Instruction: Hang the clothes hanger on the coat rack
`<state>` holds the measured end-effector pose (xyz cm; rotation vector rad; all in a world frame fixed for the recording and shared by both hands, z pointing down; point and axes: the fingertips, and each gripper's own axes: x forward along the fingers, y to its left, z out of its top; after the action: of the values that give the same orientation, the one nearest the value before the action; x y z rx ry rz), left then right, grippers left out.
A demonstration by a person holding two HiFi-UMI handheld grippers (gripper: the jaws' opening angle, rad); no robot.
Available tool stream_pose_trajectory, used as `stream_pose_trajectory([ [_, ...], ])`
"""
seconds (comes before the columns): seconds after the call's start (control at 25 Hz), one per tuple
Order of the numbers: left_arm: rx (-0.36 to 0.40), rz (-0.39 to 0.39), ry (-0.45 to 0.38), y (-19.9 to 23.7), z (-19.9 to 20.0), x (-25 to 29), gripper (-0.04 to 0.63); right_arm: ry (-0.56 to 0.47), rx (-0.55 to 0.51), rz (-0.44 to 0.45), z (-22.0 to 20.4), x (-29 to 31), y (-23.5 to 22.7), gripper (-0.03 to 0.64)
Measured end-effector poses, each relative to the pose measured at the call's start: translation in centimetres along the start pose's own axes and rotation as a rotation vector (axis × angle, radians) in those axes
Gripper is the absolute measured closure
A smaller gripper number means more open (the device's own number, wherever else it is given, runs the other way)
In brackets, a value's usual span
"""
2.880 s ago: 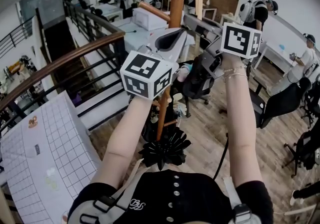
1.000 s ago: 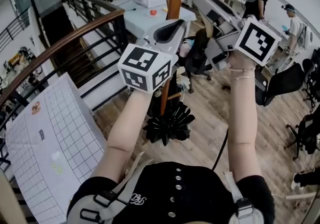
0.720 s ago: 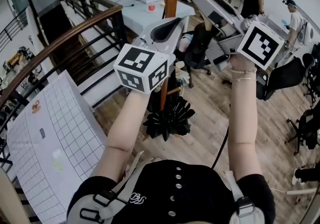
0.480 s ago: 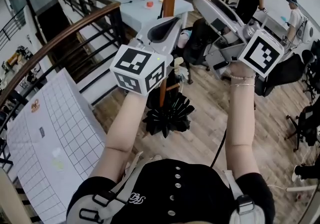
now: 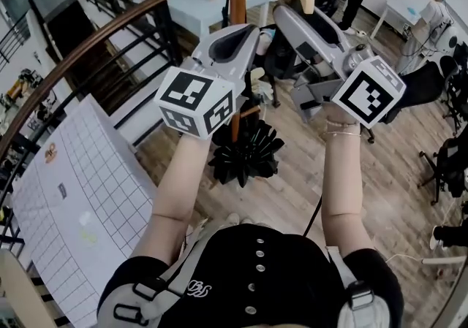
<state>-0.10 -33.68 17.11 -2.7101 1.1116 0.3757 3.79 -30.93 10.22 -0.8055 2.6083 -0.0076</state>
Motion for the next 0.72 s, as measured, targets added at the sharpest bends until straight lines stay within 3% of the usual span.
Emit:
stream_pose_trajectory([
  [0.28,0.011,0.014,0.019,0.0,-1.3,-0.8,0.597,0.045,-0.001,-0.075,-3.9,-1.3,-0.9,0.425],
  [0.36,0.011,0.019,0.032,0.1,-1.9,-1.2,0.597,0.06,0.001,-0.083,-5.0,-1.7,-1.0,0.482],
  [0.72,-0.035,0.022,0.07,-0.9,-4.8,-3.4,0.597,0.138,0.031,-0.11,-10.1,-3.4,-0.7,0.603],
])
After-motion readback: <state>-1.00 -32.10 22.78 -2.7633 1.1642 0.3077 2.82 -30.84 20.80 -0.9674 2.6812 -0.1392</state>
